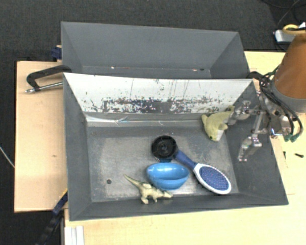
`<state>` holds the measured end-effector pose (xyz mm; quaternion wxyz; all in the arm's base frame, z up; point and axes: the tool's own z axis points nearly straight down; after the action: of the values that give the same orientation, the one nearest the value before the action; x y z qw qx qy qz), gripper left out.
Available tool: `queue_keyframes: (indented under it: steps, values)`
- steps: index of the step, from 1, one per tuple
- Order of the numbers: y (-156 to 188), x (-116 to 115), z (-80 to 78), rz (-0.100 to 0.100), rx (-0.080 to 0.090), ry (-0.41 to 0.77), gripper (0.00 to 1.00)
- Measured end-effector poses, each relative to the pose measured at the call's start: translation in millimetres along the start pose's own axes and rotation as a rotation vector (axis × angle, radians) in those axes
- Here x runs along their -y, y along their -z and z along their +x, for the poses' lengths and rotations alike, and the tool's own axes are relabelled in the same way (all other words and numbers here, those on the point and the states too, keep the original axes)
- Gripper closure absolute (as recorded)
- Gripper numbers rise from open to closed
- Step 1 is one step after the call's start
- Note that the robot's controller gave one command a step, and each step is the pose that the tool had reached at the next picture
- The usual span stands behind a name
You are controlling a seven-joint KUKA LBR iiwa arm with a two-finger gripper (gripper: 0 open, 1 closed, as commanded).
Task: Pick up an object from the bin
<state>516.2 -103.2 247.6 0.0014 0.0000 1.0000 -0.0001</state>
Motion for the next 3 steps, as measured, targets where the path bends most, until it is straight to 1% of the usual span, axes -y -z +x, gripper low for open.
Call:
queue_keyframes:
  steps: [1, 2, 3]
  values:
    - [-131.8, -29.1, 23.1, -0.002, -0.009, -0.351, 0.00]
    - [-176.8, -40.7, 24.4, -0.001, -0.004, -0.194, 0.00]
    - [-175.5, -40.6, 22.4, -0.001, 0.004, -0.193, 1.00]
